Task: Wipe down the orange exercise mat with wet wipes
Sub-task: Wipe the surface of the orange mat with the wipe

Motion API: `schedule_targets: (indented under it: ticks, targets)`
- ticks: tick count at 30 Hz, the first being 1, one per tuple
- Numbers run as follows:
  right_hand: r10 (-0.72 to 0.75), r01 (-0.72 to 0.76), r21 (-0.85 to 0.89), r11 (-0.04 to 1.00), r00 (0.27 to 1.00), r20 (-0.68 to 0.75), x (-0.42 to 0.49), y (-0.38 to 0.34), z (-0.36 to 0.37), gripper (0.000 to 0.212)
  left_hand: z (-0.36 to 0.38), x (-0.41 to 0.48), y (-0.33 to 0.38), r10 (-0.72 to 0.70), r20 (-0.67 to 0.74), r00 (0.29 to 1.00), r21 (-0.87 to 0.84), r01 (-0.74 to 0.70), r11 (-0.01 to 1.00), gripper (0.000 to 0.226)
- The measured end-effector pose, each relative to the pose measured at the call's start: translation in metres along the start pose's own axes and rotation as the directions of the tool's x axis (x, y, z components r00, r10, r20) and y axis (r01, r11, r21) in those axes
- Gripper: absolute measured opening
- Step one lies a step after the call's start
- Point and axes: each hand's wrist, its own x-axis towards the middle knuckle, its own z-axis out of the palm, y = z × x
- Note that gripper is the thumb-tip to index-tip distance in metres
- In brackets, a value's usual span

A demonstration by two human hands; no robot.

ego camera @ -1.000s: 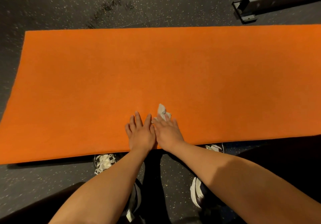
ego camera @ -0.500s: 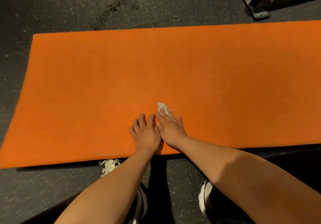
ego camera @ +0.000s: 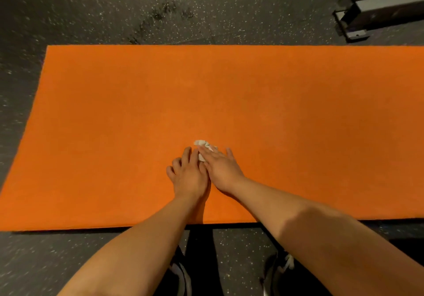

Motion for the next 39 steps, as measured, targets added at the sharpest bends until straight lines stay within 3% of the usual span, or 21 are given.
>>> schedule_targets:
  ticks: [2, 4, 6, 10, 12, 16, 18, 21, 24, 26, 29, 32, 37, 39]
  targets:
    - [0.104, -0.108, -0.057, 0.992, 0.992, -0.073, 0.0, 0.013, -0.002, 0.058, 0.004, -0.005, -0.003, 0.031, -0.001, 1.0, 0.032, -0.031, 0.999, 0.052]
    - [0.332, -0.331, 0.036, 0.943, 0.931, -0.149, -0.003, 0.024, -0.002, 0.058, 0.006, -0.006, -0.004, 0.033, 0.018, 0.999, 0.051, -0.033, 0.998, 0.054]
    - [0.413, -0.402, 0.103, 0.91, 0.899, -0.143, -0.004, 0.024, 0.001, 0.06, 0.008, -0.004, -0.002, 0.027, 0.035, 0.999, 0.052, -0.029, 0.998, 0.055]
    - [0.158, -0.156, 0.053, 0.986, 0.987, -0.032, -0.003, 0.002, 0.009, 0.056, 0.007, -0.006, -0.003, 0.034, 0.049, 0.998, 0.029, -0.035, 0.999, 0.054]
    - [0.086, -0.086, -0.008, 0.996, 0.996, -0.036, -0.004, 0.004, 0.005, 0.054, 0.008, -0.008, -0.005, 0.04, 0.044, 0.998, 0.032, -0.041, 0.999, 0.054]
    - [0.359, -0.366, -0.013, 0.93, 0.917, -0.173, -0.01, 0.028, -0.009, 0.059, 0.008, -0.012, -0.006, 0.047, 0.069, 0.997, 0.039, -0.049, 0.998, 0.058]
    - [0.425, -0.426, 0.025, 0.904, 0.892, -0.156, -0.015, 0.028, -0.009, 0.061, 0.007, -0.012, -0.003, 0.031, 0.086, 0.996, 0.033, -0.034, 0.999, 0.058]
    - [0.257, -0.246, 0.106, 0.963, 0.961, -0.103, -0.02, 0.002, 0.001, 0.057, 0.007, -0.011, -0.003, 0.027, 0.101, 0.995, 0.037, -0.031, 0.999, 0.058]
    - [0.053, -0.053, 0.001, 0.999, 0.994, -0.095, -0.026, -0.003, 0.007, 0.053, 0.006, -0.011, -0.006, 0.044, 0.099, 0.994, 0.024, -0.046, 0.999, 0.057]
    - [0.137, -0.148, -0.059, 0.987, 0.978, -0.16, -0.028, 0.017, 0.006, 0.053, 0.005, -0.011, -0.005, 0.045, 0.099, 0.994, 0.028, -0.048, 0.998, 0.057]
    - [0.379, -0.391, -0.012, 0.92, 0.898, -0.224, -0.029, 0.049, 0.003, 0.055, 0.004, -0.01, -0.002, 0.036, 0.105, 0.994, 0.023, -0.039, 0.999, 0.058]
    - [0.467, -0.455, 0.103, 0.884, 0.858, -0.214, -0.028, 0.04, 0.006, 0.056, 0.005, -0.01, -0.002, 0.024, 0.12, 0.993, 0.019, -0.027, 0.999, 0.058]
    - [0.16, -0.157, 0.039, 0.987, 0.982, -0.098, -0.038, 0.003, 0.017, 0.054, 0.006, -0.01, 0.007, 0.005, 0.138, 0.99, 0.019, -0.008, 1.0, 0.061]
    - [0.153, -0.154, -0.008, 0.988, 0.985, -0.078, -0.038, 0.016, 0.012, 0.053, 0.006, -0.009, 0.009, 0.009, 0.148, 0.989, 0.041, -0.015, 0.999, 0.062]
